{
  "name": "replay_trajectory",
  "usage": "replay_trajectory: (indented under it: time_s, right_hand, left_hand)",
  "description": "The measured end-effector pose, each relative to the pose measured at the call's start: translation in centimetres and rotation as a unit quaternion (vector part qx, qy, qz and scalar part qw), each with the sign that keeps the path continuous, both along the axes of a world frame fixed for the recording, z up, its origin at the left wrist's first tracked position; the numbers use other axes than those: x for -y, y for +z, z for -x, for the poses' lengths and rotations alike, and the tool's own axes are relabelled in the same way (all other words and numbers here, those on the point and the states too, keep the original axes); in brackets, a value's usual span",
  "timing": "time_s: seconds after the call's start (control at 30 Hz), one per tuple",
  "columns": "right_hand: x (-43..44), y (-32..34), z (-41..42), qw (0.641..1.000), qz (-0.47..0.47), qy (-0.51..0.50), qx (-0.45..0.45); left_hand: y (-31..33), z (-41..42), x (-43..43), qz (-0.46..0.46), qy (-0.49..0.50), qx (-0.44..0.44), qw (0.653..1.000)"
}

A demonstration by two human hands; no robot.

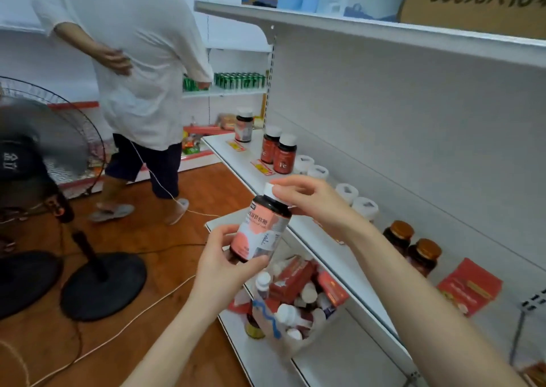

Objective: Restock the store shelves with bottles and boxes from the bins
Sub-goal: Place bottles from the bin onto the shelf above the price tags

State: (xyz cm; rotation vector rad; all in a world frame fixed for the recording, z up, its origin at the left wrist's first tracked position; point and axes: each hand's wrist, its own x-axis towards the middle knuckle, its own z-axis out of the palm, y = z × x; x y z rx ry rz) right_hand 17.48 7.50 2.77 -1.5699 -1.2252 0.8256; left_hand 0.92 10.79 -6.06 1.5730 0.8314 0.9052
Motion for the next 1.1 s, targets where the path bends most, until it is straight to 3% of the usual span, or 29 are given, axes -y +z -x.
replay_trajectory:
  time_s: [0.4, 0.57, 0.87, 1.1]
  right_hand:
    - [-20.2, 2.4, -6.6, 0.999, 0.022, 0.012, 0.03]
    - [-25.5, 2.4, -8.9, 0.993, 0.003, -0.029, 0.111]
    - [-36.2, 2.9, -13.7, 0.953, 0.014, -0.18, 0.243]
    - [-41.7, 0.9, -16.0, 0.922, 0.111, -0.25, 0.275]
  left_hand:
    - [0.7, -6.8, -18.3, -0.091, 0.048, -0.089, 0.991]
    - [0.1, -8.7, -23.8, -0.139, 0.03, -0.129, 0.981]
    - [-2.7, -13.6, -36.1, -0.275, -0.045, -0.308, 0.909]
    - [-6.5, -15.7, -42.1, -0.37, -0.141, -0.351, 0.849]
